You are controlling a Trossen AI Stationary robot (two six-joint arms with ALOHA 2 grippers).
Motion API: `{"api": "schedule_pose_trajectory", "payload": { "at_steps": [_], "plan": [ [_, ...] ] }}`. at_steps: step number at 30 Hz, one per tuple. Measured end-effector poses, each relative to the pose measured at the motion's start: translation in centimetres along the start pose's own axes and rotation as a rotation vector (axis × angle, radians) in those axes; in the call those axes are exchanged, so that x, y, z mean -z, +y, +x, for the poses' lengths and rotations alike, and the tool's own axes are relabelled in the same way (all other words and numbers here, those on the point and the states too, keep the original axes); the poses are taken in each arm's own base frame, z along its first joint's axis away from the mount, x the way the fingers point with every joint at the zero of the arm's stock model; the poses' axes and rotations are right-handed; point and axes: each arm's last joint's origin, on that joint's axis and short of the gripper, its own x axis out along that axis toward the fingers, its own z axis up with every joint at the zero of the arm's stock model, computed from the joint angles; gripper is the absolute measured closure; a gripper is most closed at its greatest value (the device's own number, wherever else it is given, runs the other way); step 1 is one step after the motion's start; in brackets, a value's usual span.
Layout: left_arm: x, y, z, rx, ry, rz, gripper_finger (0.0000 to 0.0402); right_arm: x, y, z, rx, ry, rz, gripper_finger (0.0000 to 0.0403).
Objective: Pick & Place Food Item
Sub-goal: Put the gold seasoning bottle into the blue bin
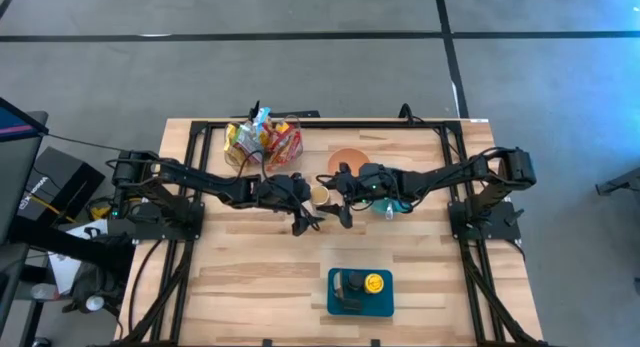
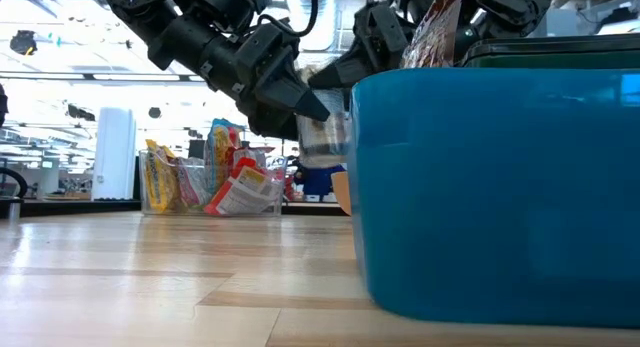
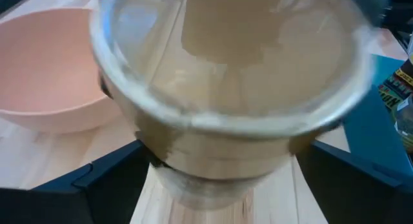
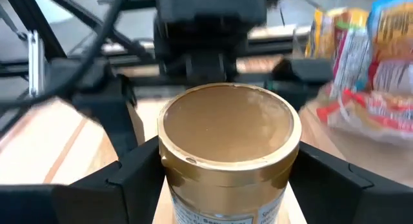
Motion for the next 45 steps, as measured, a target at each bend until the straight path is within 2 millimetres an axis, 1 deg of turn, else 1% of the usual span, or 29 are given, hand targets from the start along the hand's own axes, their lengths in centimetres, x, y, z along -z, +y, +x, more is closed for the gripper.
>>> {"api": "schedule_pose_trajectory", "payload": {
  "at_steps": [3,7,11,17,23,26,30,34,39,45],
  "plan": [
    [0.0,0.0,0.0,-0.001,0.001,0.0,0.0017,0.5,-0.1,0.0,0.006,0.048,0.005,0.0121],
    [0.1,0.0,0.0,-0.006,0.009,0.001,0.0015,0.6,-0.1,-0.1,0.008,0.068,0.001,0.0121],
    [0.4,0.1,0.0,-0.013,0.038,0.002,0.0014,0.2,-0.1,-0.7,0.008,0.082,-0.009,0.0121],
    [0.7,0.2,0.0,-0.027,0.068,0.004,0.0014,-1.0,0.1,-2.4,0.011,0.099,-0.009,0.0121],
    [0.7,0.2,0.0,-0.027,0.068,0.003,0.0014,-1.9,0.4,-4.7,0.017,0.152,0.002,0.0121],
    [0.7,0.2,0.0,-0.027,0.068,0.003,0.0014,-2.5,0.9,-5.9,0.008,0.155,0.012,0.0121],
    [0.7,0.2,0.0,-0.029,0.067,0.003,0.0014,-3.3,2.2,-7.3,-0.03,0.142,0.005,0.0121],
    [0.7,0.2,0.0,-0.044,0.064,0.004,0.0014,-4.2,4.1,-8.9,-0.093,0.112,-0.009,0.0121],
    [0.7,0.2,0.0,-0.045,0.063,0.004,0.0014,-4.8,7.0,-11.1,-0.196,0.087,-0.003,0.0121],
    [0.6,0.2,0.0,-0.044,0.055,0.003,0.0014,-5.0,10.7,-13.3,-0.26,0.052,-0.01,0.0121]
  ]
}}
